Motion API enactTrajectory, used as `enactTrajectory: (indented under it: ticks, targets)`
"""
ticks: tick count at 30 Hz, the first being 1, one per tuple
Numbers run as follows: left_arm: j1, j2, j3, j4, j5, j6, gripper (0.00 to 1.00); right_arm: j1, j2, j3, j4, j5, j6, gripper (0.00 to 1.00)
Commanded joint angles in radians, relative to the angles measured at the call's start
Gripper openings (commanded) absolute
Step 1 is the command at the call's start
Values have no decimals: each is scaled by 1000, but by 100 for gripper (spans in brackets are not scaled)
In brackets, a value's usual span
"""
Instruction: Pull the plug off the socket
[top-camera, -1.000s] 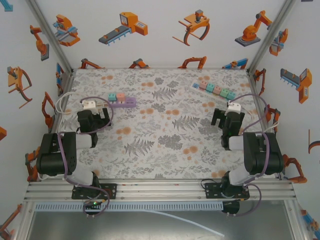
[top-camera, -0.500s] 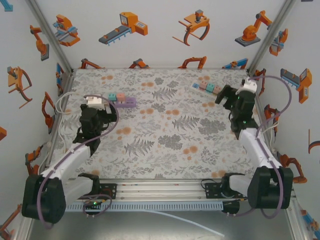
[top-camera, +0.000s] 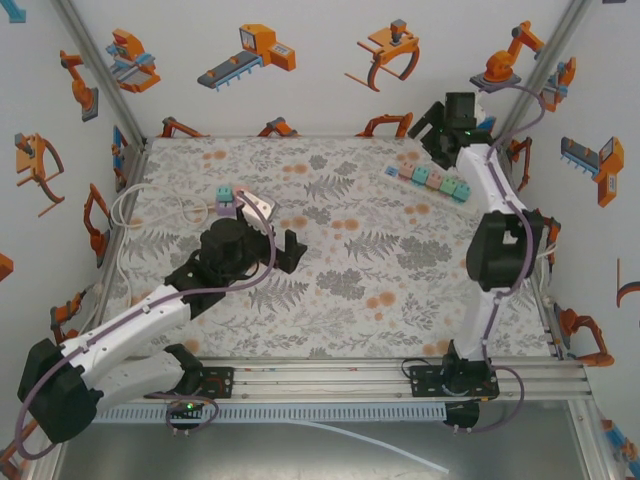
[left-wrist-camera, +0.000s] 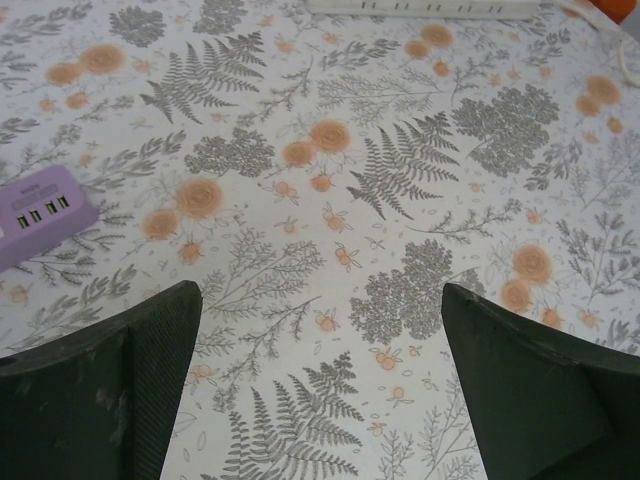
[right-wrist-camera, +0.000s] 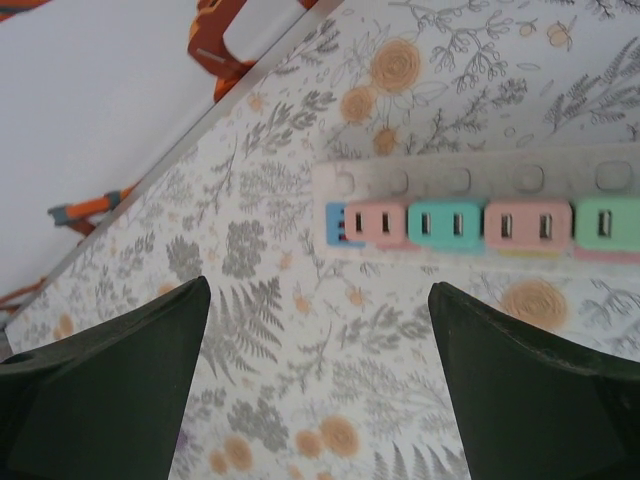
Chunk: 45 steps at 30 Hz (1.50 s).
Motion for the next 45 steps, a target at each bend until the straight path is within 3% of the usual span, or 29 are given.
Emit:
enactTrajectory:
  ticks: [1, 8, 14, 20, 27, 31, 36, 40, 45]
  targets:
    - [-10, -35, 26, -35, 28, -29, 97, 1, 112, 148, -61, 76, 68, 81]
    - [-14, -102, 3, -98, 21, -25, 97, 1, 336, 384, -139, 44, 33, 81]
    - [-15, -154, -27, -123, -19, -24, 97, 8, 332, 299, -151, 0, 62, 81]
    - [-15, -167, -21, -151, -30, -9, 97, 45, 218, 131, -138, 56, 105, 81]
    - [-13, -172, -18, -181, -71, -23, 97, 138, 20, -189, -40, 90, 216, 81]
    - [-6, -125, 16, -238, -142, -153, 97, 234, -110, -439, 98, 89, 300, 81]
    - [25, -8, 87, -301, -113, -316, 97, 365, -224, -637, 183, 81, 363, 81]
    - [29, 67, 81, -209, -75, -345, 97, 461, -324, -722, 240, 74, 321, 81]
    - [31, 199, 109, -87, 18, -431, 98, 454, -456, -712, 115, 181, 104, 84]
